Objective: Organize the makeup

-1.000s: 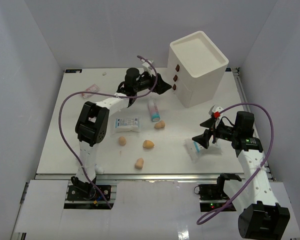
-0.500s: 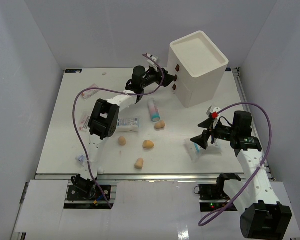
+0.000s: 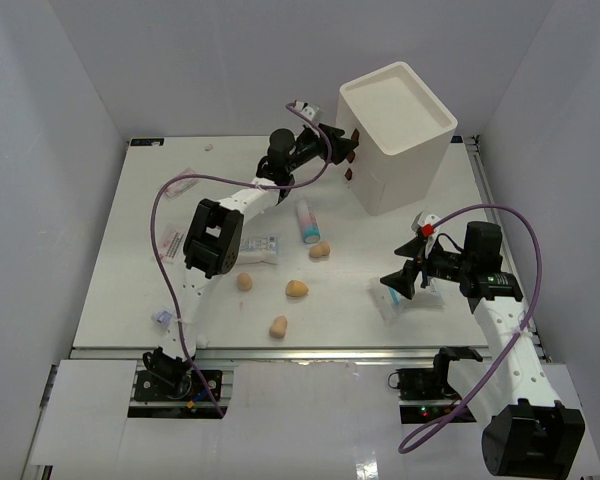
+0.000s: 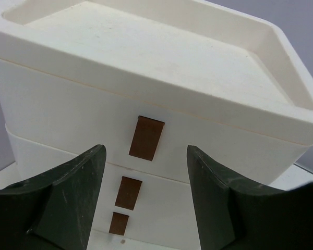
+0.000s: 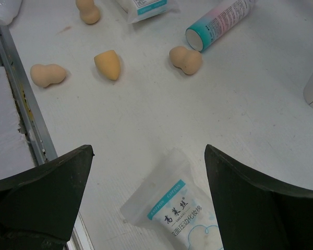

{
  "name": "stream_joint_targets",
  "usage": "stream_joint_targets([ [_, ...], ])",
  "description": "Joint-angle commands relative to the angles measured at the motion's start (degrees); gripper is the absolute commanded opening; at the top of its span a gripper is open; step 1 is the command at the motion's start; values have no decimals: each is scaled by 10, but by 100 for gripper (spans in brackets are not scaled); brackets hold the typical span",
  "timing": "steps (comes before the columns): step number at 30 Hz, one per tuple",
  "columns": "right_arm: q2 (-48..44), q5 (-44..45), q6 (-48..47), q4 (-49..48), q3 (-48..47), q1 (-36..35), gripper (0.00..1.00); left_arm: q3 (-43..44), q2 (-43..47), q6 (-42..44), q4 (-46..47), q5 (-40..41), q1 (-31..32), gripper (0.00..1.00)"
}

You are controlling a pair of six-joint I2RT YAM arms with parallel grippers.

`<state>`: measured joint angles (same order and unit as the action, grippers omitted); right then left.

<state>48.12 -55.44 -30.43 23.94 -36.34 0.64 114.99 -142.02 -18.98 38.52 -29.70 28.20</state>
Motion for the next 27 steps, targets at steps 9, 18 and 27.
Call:
stream_joint_targets([
  [9, 2, -3, -1, -4, -27, -5, 94, 53, -24, -3, 20, 29, 15, 65],
  [18, 1, -5, 0, -3, -27, -6, 94, 60, -28, -1, 20, 50, 19, 45],
  [27, 1, -5, 0, -4, -25, -6, 94, 69, -31, -6, 24, 49, 24, 28],
])
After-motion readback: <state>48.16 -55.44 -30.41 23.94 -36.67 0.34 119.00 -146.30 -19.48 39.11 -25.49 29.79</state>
